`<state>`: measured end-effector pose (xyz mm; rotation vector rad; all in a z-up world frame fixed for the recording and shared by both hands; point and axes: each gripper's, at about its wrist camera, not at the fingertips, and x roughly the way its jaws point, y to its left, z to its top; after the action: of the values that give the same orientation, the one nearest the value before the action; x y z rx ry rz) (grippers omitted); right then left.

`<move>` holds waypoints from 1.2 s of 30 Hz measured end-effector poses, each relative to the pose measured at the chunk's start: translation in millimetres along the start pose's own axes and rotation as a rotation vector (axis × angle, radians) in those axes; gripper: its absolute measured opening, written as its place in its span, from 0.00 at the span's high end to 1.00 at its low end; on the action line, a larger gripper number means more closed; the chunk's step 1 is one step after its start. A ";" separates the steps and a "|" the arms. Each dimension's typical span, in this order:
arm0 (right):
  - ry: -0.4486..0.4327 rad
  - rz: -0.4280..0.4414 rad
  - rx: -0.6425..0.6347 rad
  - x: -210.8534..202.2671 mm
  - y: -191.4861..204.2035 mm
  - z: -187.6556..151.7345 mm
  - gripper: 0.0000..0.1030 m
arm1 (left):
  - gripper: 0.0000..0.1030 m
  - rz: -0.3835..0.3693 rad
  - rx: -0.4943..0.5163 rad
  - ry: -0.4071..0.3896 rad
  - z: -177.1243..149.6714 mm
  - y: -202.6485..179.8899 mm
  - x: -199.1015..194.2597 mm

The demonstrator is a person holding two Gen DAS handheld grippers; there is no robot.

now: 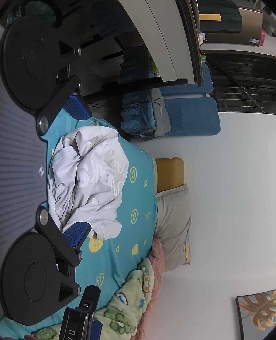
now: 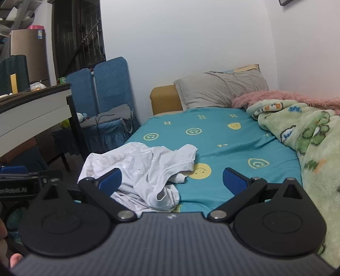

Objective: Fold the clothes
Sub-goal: 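Move both grippers toward the crumpled white T-shirt on the bed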

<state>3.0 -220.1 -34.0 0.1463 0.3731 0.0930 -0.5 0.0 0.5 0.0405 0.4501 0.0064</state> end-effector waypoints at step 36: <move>-0.102 -0.042 0.091 -38.6 -29.0 22.5 0.00 | 0.00 0.004 0.011 0.080 -18.1 -19.9 -0.4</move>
<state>-22.6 -256.0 -4.1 0.2317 0.2784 0.0269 -8.8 -19.2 -16.4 0.0518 0.5296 0.0094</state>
